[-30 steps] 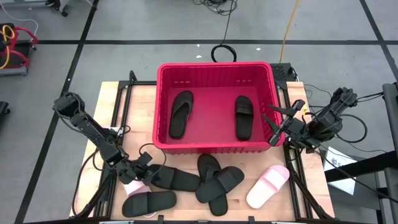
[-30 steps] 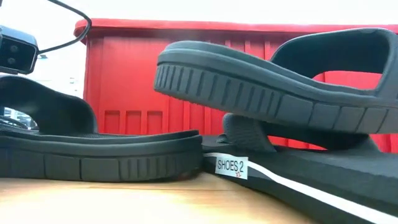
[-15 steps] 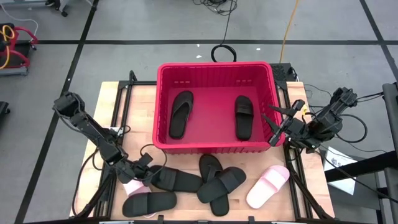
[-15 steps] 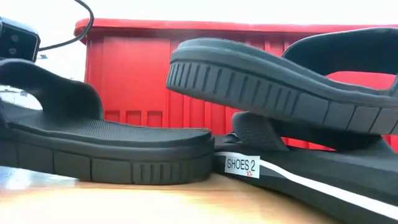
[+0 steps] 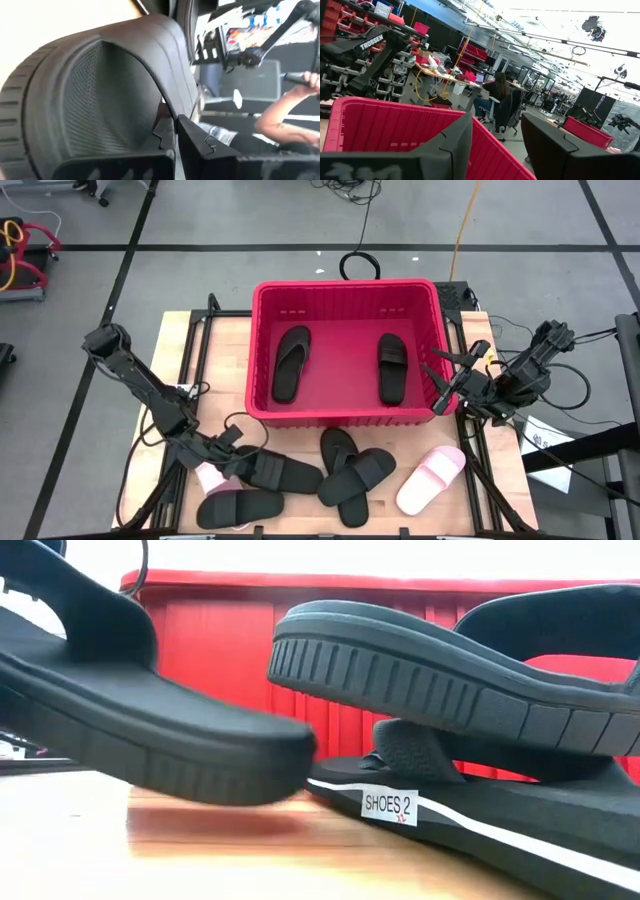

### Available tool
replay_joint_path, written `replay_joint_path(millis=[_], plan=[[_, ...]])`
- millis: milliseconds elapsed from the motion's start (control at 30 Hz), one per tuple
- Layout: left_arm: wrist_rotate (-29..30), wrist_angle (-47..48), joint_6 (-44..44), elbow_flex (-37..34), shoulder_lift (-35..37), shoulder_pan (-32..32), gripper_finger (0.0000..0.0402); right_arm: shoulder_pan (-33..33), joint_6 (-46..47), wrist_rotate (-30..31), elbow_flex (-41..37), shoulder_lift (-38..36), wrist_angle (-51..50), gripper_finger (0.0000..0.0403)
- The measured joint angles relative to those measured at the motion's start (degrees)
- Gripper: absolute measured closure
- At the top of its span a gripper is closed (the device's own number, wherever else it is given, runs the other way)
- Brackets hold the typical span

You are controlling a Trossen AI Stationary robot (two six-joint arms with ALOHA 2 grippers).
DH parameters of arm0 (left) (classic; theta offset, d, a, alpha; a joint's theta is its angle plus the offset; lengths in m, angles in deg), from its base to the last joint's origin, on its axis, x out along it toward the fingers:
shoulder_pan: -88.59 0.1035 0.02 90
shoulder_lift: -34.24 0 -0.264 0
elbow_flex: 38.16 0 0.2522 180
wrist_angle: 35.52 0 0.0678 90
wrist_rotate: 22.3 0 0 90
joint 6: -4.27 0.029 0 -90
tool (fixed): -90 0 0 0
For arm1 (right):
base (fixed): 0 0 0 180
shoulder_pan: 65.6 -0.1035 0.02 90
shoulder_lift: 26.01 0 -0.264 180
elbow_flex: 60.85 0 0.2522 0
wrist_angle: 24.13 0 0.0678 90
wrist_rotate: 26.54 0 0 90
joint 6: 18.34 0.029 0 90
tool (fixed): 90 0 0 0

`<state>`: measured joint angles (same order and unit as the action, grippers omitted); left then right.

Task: Pick and place slides into bin
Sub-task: Put the black slide into the red bin

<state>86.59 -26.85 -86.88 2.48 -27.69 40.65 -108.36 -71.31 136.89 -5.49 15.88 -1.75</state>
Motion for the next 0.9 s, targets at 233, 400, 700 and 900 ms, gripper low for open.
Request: replay_joint_path(millis=[233,400,700,900], plan=[[-1.33,17.66,0.02,7.88,4.45,-0.04,0.0402,0.0,-0.17,0.0,-0.01,0.0,0.0,0.0243],[-2.36,29.51,0.02,15.25,5.96,-0.04,0.0402,0.0,-0.19,0.0,0.0,0.0,-0.43,0.0243],[-3.61,42.26,1.72,28.4,6.02,-0.07,0.0401,0.0,-0.2,0.0,-0.02,0.04,-1.33,0.0243],[-2.44,49.03,4.2,37.13,5.65,0.63,0.0401,0.0,-0.17,0.0,-0.02,0.04,-1.33,0.0243]])
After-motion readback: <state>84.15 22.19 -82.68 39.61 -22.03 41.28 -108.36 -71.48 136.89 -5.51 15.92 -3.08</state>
